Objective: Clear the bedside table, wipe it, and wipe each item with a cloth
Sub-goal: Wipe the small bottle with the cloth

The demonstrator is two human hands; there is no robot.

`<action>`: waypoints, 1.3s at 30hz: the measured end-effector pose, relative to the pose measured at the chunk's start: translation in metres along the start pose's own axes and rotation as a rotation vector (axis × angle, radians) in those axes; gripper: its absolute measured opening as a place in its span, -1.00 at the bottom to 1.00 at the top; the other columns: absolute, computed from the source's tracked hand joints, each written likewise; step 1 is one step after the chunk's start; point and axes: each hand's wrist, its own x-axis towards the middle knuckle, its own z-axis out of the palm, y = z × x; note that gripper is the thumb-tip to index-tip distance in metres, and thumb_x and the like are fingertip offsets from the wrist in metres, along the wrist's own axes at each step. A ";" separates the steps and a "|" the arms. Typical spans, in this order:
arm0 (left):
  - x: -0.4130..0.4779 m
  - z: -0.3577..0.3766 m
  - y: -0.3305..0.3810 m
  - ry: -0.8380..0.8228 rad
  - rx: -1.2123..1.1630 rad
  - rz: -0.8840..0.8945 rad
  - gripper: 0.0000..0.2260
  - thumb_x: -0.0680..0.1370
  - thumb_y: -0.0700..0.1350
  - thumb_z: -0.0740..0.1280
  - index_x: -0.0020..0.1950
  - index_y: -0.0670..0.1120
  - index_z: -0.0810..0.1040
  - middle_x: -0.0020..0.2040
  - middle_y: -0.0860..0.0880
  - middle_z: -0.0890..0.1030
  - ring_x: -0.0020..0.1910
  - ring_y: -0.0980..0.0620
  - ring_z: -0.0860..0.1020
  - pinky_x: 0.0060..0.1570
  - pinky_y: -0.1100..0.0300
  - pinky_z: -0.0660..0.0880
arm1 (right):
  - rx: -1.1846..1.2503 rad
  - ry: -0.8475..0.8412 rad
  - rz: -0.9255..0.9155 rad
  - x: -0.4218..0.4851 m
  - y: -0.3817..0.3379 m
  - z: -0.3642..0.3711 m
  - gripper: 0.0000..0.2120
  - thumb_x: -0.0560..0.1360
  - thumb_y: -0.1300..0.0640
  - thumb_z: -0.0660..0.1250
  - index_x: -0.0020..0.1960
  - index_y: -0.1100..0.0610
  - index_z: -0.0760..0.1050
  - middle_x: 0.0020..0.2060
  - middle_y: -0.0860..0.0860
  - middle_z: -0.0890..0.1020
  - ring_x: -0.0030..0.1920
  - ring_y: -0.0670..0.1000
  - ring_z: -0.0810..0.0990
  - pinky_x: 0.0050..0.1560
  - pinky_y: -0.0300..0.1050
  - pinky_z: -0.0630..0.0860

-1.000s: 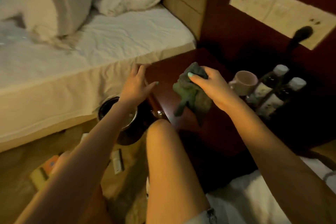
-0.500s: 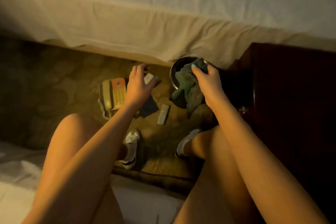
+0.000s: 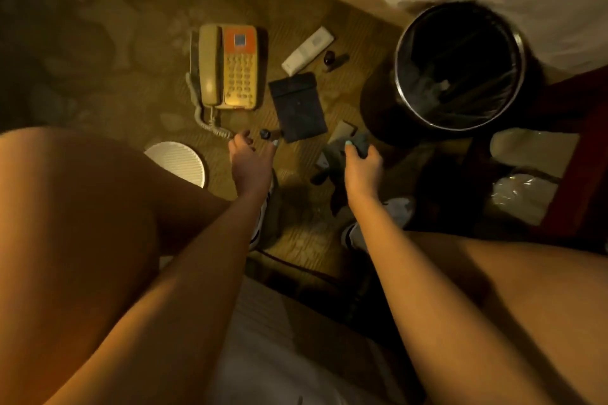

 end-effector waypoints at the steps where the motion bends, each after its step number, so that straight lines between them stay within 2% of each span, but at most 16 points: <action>1: 0.008 0.006 -0.013 0.011 0.004 -0.024 -0.48 0.49 0.00 0.44 0.36 -0.17 0.39 0.23 -0.15 0.46 0.13 -0.07 0.51 0.05 0.05 0.48 | -0.020 -0.006 0.002 0.011 0.006 0.008 -0.71 0.58 0.14 0.26 0.26 0.23 0.47 0.06 0.06 0.57 0.04 -0.02 0.54 -0.01 -0.19 0.44; 3: 0.023 0.018 -0.032 0.039 -0.024 -0.082 -0.46 0.49 0.02 0.44 0.37 -0.16 0.38 0.22 -0.15 0.45 0.16 -0.11 0.49 0.11 -0.04 0.48 | -0.052 -0.032 -0.002 0.032 0.014 0.023 -0.74 0.58 0.14 0.27 0.21 0.24 0.49 0.02 0.07 0.59 -0.01 -0.02 0.57 -0.10 -0.28 0.46; 5: 0.038 0.032 -0.046 0.041 -0.036 -0.120 -0.44 0.48 0.05 0.44 0.37 -0.17 0.37 0.23 -0.15 0.43 0.17 -0.13 0.48 0.15 -0.10 0.47 | -0.049 -0.062 -0.004 0.051 0.020 0.034 -0.76 0.58 0.17 0.27 0.20 0.24 0.49 -0.03 0.04 0.58 -0.10 -0.13 0.54 -0.26 -0.46 0.43; 7: 0.050 0.048 -0.056 0.004 -0.026 -0.125 -0.43 0.48 0.04 0.45 0.37 -0.17 0.35 0.24 -0.15 0.41 0.19 -0.14 0.46 0.18 -0.12 0.46 | -0.065 -0.073 -0.022 0.068 0.026 0.042 -0.77 0.58 0.19 0.27 0.19 0.25 0.50 -0.06 0.03 0.57 -0.11 -0.14 0.53 -0.30 -0.53 0.41; 10: 0.065 0.072 -0.071 -0.027 -0.033 -0.141 -0.39 0.46 -0.02 0.48 0.41 -0.16 0.31 0.31 -0.15 0.35 0.24 -0.15 0.45 0.22 -0.10 0.46 | -0.103 -0.087 -0.041 0.091 0.037 0.049 -0.83 0.58 0.21 0.26 0.13 0.24 0.51 -0.15 -0.03 0.56 -0.14 -0.15 0.52 -0.26 -0.48 0.42; 12: 0.073 0.086 -0.081 -0.002 -0.084 -0.184 -0.35 0.45 -0.08 0.50 0.45 -0.15 0.28 0.37 -0.14 0.30 0.30 -0.15 0.42 0.27 -0.06 0.44 | -0.116 -0.104 -0.031 0.106 0.049 0.051 -0.83 0.58 0.19 0.26 0.13 0.21 0.51 -0.13 -0.03 0.57 -0.12 -0.15 0.54 -0.16 -0.34 0.45; 14: 0.080 0.097 -0.087 0.034 -0.149 -0.222 -0.34 0.46 -0.12 0.50 0.48 -0.12 0.26 0.43 -0.12 0.24 0.35 -0.09 0.38 0.33 0.08 0.39 | -0.132 -0.108 -0.009 0.117 0.058 0.053 -0.80 0.58 0.16 0.25 0.17 0.19 0.50 -0.09 -0.01 0.58 -0.10 -0.13 0.55 -0.14 -0.28 0.45; 17: 0.097 0.109 -0.096 0.100 -0.215 -0.211 -0.41 0.47 -0.16 0.48 0.45 -0.09 0.34 0.44 -0.11 0.21 0.28 0.02 0.39 0.26 0.28 0.35 | -0.128 -0.114 0.004 0.133 0.068 0.058 -0.81 0.59 0.15 0.24 0.18 0.15 0.49 -0.08 -0.04 0.58 -0.09 -0.17 0.55 -0.22 -0.39 0.47; 20: 0.109 0.116 -0.107 0.131 -0.210 -0.152 -0.59 0.48 -0.21 0.46 0.31 -0.13 0.50 0.38 -0.11 0.26 0.20 0.02 0.46 0.22 0.24 0.47 | -0.140 -0.108 -0.040 0.144 0.073 0.060 -0.84 0.59 0.17 0.25 0.15 0.14 0.50 -0.12 -0.09 0.58 -0.11 -0.21 0.55 -0.21 -0.48 0.47; 23: 0.112 0.119 -0.109 0.115 -0.177 -0.133 -0.67 0.49 -0.19 0.45 0.25 -0.17 0.54 0.34 -0.11 0.32 0.20 -0.09 0.50 0.20 0.19 0.47 | -0.146 -0.117 -0.066 0.148 0.072 0.060 -0.80 0.59 0.17 0.25 0.20 0.16 0.50 -0.08 -0.08 0.59 -0.06 -0.20 0.57 -0.14 -0.44 0.50; 26: 0.106 0.115 -0.097 0.057 -0.132 -0.113 -0.65 0.51 -0.11 0.44 0.24 -0.20 0.53 0.29 -0.09 0.45 0.20 0.04 0.48 0.23 0.18 0.46 | -0.160 -0.122 -0.085 0.143 0.066 0.061 -0.84 0.57 0.18 0.27 0.13 0.13 0.52 -0.11 -0.08 0.59 -0.07 -0.17 0.57 -0.08 -0.31 0.51; 29: 0.097 0.104 -0.072 -0.044 -0.191 -0.077 -0.74 0.52 -0.10 0.43 0.16 -0.15 0.53 0.07 0.06 0.57 0.04 0.17 0.53 0.04 0.37 0.49 | -0.177 -0.165 -0.076 0.134 0.051 0.061 -0.88 0.56 0.16 0.28 0.08 0.10 0.52 -0.13 -0.05 0.59 -0.02 -0.04 0.58 0.05 -0.11 0.51; 31: 0.092 0.094 -0.051 -0.093 -0.183 -0.030 -0.76 0.52 -0.09 0.43 0.13 -0.14 0.53 0.02 0.07 0.58 0.03 0.14 0.53 -0.06 0.44 0.46 | -0.191 -0.200 -0.100 0.123 0.036 0.059 -0.85 0.56 0.11 0.29 0.10 0.11 0.53 -0.09 0.01 0.61 0.03 0.03 0.59 0.10 -0.02 0.51; 32: 0.091 0.088 -0.040 -0.116 -0.181 0.004 -0.76 0.51 -0.07 0.44 0.12 -0.12 0.53 0.01 0.07 0.59 0.03 0.12 0.55 -0.08 0.42 0.46 | -0.208 -0.204 -0.124 0.117 0.027 0.057 -0.82 0.57 0.07 0.28 0.12 0.11 0.53 -0.05 0.03 0.61 0.05 0.03 0.58 0.11 0.00 0.51; 36: 0.084 0.059 0.011 -0.193 -0.140 0.160 -0.77 0.49 0.01 0.45 0.05 -0.07 0.54 -0.11 0.02 0.62 -0.11 0.05 0.59 -0.10 0.06 0.56 | -0.217 -0.189 -0.165 0.086 -0.021 0.036 -0.67 0.59 -0.06 0.23 0.29 0.07 0.47 0.13 0.01 0.57 0.13 -0.02 0.53 0.14 -0.07 0.49; 39: 0.072 0.034 0.056 -0.231 -0.091 0.303 -0.71 0.49 0.04 0.44 0.11 -0.08 0.55 -0.18 -0.01 0.59 -0.17 0.00 0.58 -0.21 0.02 0.53 | -0.183 -0.167 -0.223 0.057 -0.063 0.014 -0.62 0.60 -0.08 0.20 0.34 0.06 0.42 0.16 -0.03 0.53 0.18 -0.04 0.50 0.16 -0.13 0.46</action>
